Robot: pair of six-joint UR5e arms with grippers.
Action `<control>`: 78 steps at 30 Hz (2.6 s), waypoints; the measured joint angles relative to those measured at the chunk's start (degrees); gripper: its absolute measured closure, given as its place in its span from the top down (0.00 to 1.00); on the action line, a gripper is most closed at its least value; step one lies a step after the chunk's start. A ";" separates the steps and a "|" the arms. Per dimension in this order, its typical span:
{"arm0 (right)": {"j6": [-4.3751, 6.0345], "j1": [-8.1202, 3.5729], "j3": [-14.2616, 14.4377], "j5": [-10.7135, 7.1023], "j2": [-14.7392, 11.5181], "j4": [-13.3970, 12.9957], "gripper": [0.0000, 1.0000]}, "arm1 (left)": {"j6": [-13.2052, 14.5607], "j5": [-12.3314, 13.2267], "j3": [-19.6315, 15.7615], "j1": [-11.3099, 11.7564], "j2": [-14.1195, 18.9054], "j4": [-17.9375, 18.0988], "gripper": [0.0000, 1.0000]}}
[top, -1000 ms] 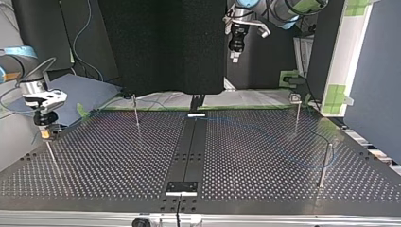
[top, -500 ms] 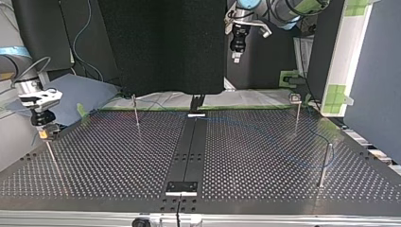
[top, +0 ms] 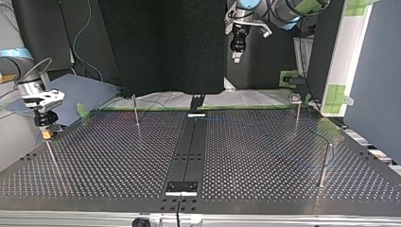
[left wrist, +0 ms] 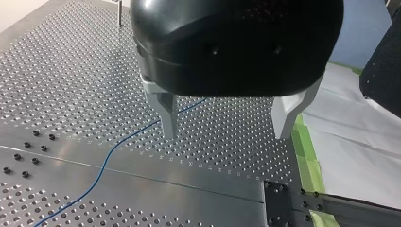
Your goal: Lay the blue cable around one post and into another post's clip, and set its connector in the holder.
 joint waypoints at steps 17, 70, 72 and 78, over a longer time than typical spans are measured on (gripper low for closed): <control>-1.74 0.17 -0.50 -1.24 0.01 -1.04 0.08 | 0.08 0.16 0.00 0.34 -0.02 -0.11 0.99; -3.62 1.01 -2.58 -1.15 1.33 -0.21 0.08 | 0.34 0.25 0.01 1.55 -0.01 -1.04 0.99; -3.64 1.09 -2.72 -1.02 1.34 -0.01 0.08 | 0.35 0.26 0.01 1.56 -0.02 -1.07 0.99; -3.64 1.20 -2.79 -0.62 1.34 0.13 0.08 | 0.35 0.26 0.00 1.61 -0.02 -1.19 0.99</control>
